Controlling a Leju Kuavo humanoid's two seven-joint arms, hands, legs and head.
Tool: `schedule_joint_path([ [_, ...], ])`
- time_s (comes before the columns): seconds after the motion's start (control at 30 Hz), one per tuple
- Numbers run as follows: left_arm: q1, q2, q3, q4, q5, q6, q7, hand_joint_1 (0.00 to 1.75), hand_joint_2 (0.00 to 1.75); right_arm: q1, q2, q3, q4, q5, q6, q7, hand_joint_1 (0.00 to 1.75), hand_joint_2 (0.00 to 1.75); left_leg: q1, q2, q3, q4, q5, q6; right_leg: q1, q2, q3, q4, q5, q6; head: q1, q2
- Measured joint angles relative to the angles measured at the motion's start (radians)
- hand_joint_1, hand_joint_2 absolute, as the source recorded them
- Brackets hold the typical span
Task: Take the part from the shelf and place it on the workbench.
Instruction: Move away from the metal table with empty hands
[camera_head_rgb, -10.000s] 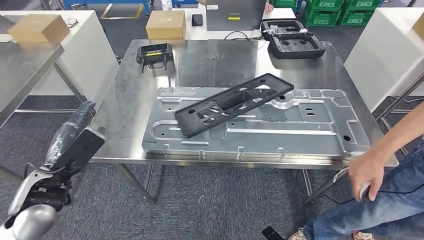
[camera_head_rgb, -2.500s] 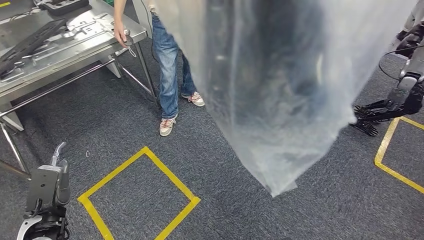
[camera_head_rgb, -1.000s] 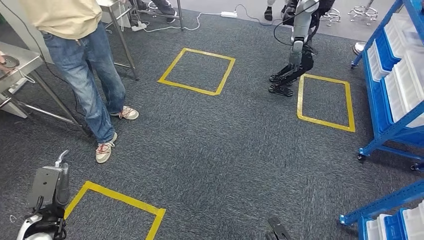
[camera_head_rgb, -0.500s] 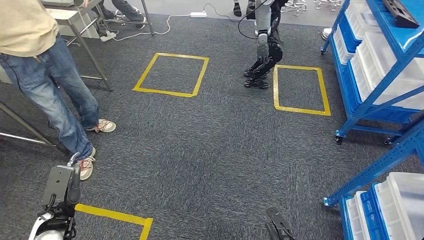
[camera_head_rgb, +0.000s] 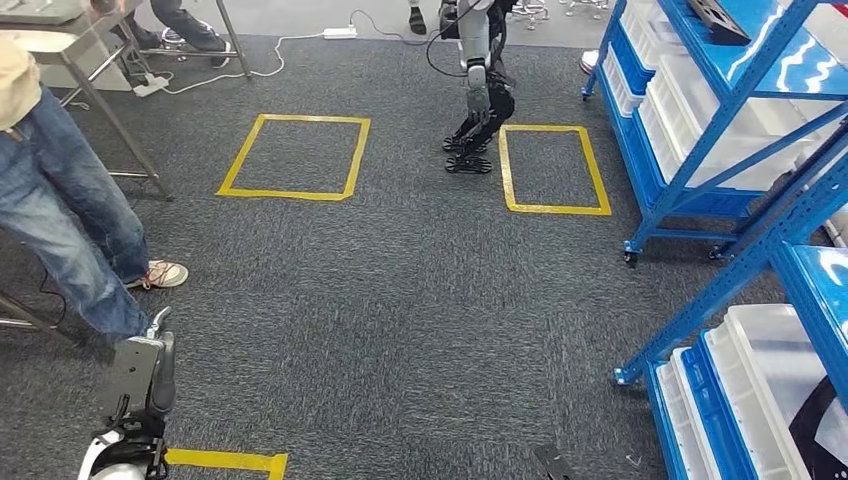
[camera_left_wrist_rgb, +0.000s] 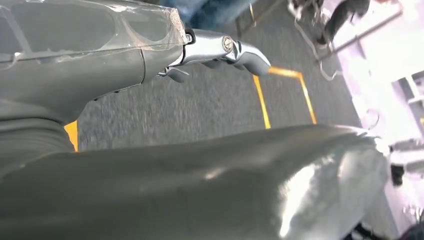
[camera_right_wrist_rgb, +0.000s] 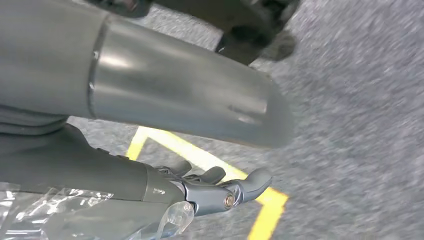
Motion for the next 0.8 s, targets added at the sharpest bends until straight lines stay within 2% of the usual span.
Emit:
schedule_joint_path([
  [0.03, 0.0, -0.005, -0.005, 0.005, 0.002, 0.002, 0.0, 0.0, 0.0, 0.005, -0.006, 0.0, 0.0, 0.003, -0.002, 0.003, 0.0, 0.0, 0.0, 0.008, 0.001, 0.001, -0.002, -0.002, -0.001, -0.01, 0.033, -0.062, 0.031, 0.001, 0.0, 0.0],
  [0.1, 0.001, -0.01, -0.013, 0.014, 0.006, 0.009, 0.0, 0.0, 0.0, 0.013, -0.016, 0.0, 0.0, 0.009, -0.005, 0.006, 0.0, 0.0, -0.003, 0.024, 0.002, 0.007, -0.008, -0.01, -0.001, -0.05, 0.106, -0.198, 0.082, -0.001, 0.0, 0.0],
  [0.17, 0.007, -0.011, -0.017, 0.024, 0.015, 0.026, -0.002, 0.0, 0.0, 0.019, -0.024, 0.0, 0.0, 0.012, -0.009, 0.008, 0.0, 0.0, -0.009, 0.043, 0.004, 0.012, -0.015, -0.021, 0.002, -0.068, 0.131, -0.25, 0.096, -0.012, 0.0, 0.0],
  [0.23, 0.019, -0.011, -0.018, 0.031, 0.032, 0.052, -0.003, 0.0, 0.0, 0.029, -0.032, 0.0, 0.0, 0.013, -0.012, 0.008, 0.0, 0.0, -0.007, 0.063, 0.008, 0.012, -0.021, -0.032, 0.004, -0.046, 0.128, -0.251, 0.098, -0.027, -0.001, 0.0],
  [0.27, 0.026, -0.011, -0.019, 0.032, 0.039, 0.063, -0.003, 0.0, 0.0, 0.034, -0.036, 0.0, 0.0, 0.013, -0.013, 0.009, 0.0, 0.0, -0.004, 0.059, 0.008, 0.019, -0.029, -0.038, 0.004, -0.036, 0.128, -0.252, 0.099, -0.033, -0.002, 0.0],
  [0.3, 0.032, -0.01, -0.019, 0.034, 0.044, 0.072, -0.004, 0.0, 0.0, 0.037, -0.041, 0.0, 0.0, 0.013, -0.013, 0.012, 0.0, 0.0, 0.0, 0.044, 0.0, 0.041, -0.047, -0.044, 0.003, -0.027, 0.129, -0.253, 0.1, -0.039, -0.002, 0.0],
  [0.33, 0.038, -0.009, -0.019, 0.035, 0.048, 0.079, -0.004, 0.0, 0.0, 0.04, -0.044, 0.0, 0.0, 0.012, -0.013, 0.014, 0.0, 0.0, 0.002, 0.021, -0.02, 0.088, -0.075, -0.049, 0.002, -0.019, 0.129, -0.254, 0.102, -0.043, -0.003, 0.0],
  [0.37, 0.046, -0.008, -0.019, 0.036, 0.051, 0.084, -0.004, 0.0, 0.0, 0.042, -0.047, 0.0, 0.0, 0.012, -0.013, 0.016, 0.0, 0.0, 0.004, -0.003, -0.049, 0.153, -0.109, -0.051, 0.003, -0.011, 0.129, -0.254, 0.103, -0.047, -0.004, 0.0],
  [0.4, 0.055, -0.007, -0.02, 0.037, 0.054, 0.088, -0.004, 0.0, 0.0, 0.045, -0.05, 0.0, 0.0, 0.011, -0.012, 0.019, 0.0, 0.0, 0.004, -0.017, -0.085, 0.23, -0.142, -0.052, 0.005, -0.003, 0.127, -0.254, 0.104, -0.05, -0.004, 0.0],
  [0.43, 0.065, -0.006, -0.021, 0.039, 0.056, 0.09, -0.004, 0.0, 0.0, 0.048, -0.052, 0.0, 0.0, 0.01, -0.011, 0.02, 0.0, 0.0, 0.003, -0.024, -0.116, 0.294, -0.163, -0.051, 0.009, 0.007, 0.126, -0.254, 0.105, -0.052, -0.004, 0.0],
  [0.47, 0.072, -0.006, -0.023, 0.041, 0.057, 0.091, -0.004, 0.0, 0.0, 0.053, -0.053, 0.0, 0.0, 0.009, -0.01, 0.022, 0.0, 0.0, 0.003, -0.027, -0.134, 0.328, -0.168, -0.047, 0.012, 0.017, 0.126, -0.254, 0.105, -0.053, -0.005, 0.0],
  [0.5, 0.078, -0.006, -0.024, 0.043, 0.058, 0.091, -0.004, 0.0, 0.0, 0.059, -0.055, 0.0, 0.0, 0.009, -0.008, 0.023, 0.0, 0.0, 0.001, -0.029, -0.133, 0.322, -0.154, -0.041, 0.015, 0.029, 0.126, -0.254, 0.106, -0.054, -0.005, 0.0],
  [0.53, 0.08, -0.007, -0.025, 0.044, 0.058, 0.092, -0.005, 0.0, 0.0, 0.063, -0.057, 0.0, 0.001, 0.009, -0.007, 0.024, 0.0, 0.0, -0.002, -0.034, -0.11, 0.272, -0.124, -0.035, 0.016, 0.04, 0.126, -0.253, 0.107, -0.054, -0.005, 0.0],
  [0.6, 0.083, -0.007, -0.027, 0.046, 0.057, 0.098, -0.011, 0.0, 0.0, 0.067, -0.06, 0.0, 0.001, 0.011, -0.004, 0.025, 0.0, 0.0, -0.007, -0.062, -0.038, 0.123, -0.062, -0.024, 0.018, 0.061, 0.126, -0.253, 0.109, -0.051, -0.005, 0.0],
  [0.63, 0.084, -0.007, -0.03, 0.048, 0.058, 0.103, -0.016, 0.0, 0.0, 0.067, -0.061, 0.0, 0.001, 0.012, -0.003, 0.024, 0.0, 0.0, -0.008, -0.074, -0.012, 0.068, -0.043, -0.02, 0.02, 0.069, 0.125, -0.252, 0.111, -0.048, -0.004, 0.0],
  [0.67, 0.084, -0.008, -0.032, 0.05, 0.062, 0.109, -0.022, 0.0, 0.0, 0.068, -0.062, 0.0, 0.001, 0.012, -0.003, 0.022, 0.0, 0.0, -0.01, -0.081, 0.003, 0.037, -0.036, -0.017, 0.02, 0.078, 0.123, -0.252, 0.112, -0.045, -0.004, 0.0],
  [0.73, 0.083, -0.011, -0.04, 0.056, 0.077, 0.122, -0.034, 0.0, 0.0, 0.073, -0.064, 0.0, 0.002, 0.006, -0.005, 0.015, 0.0, 0.0, -0.014, -0.07, 0.005, 0.026, -0.033, -0.006, 0.019, 0.094, 0.119, -0.254, 0.116, -0.036, -0.004, 0.0],
  [0.77, 0.082, -0.012, -0.043, 0.059, 0.086, 0.129, -0.041, 0.0, 0.0, 0.076, -0.066, 0.0, 0.003, 0.002, -0.007, 0.01, 0.0, 0.0, -0.014, -0.061, 0.008, 0.023, -0.03, 0.001, 0.018, 0.091, 0.116, -0.25, 0.114, -0.032, -0.004, 0.0],
  [0.8, 0.081, -0.013, -0.047, 0.062, 0.093, 0.136, -0.048, 0.0, 0.0, 0.077, -0.066, 0.0, 0.004, 0.0, -0.008, 0.006, 0.0, 0.0, -0.013, -0.053, 0.009, 0.02, -0.026, 0.007, 0.018, 0.078, 0.109, -0.235, 0.103, -0.028, -0.003, 0.0],
])
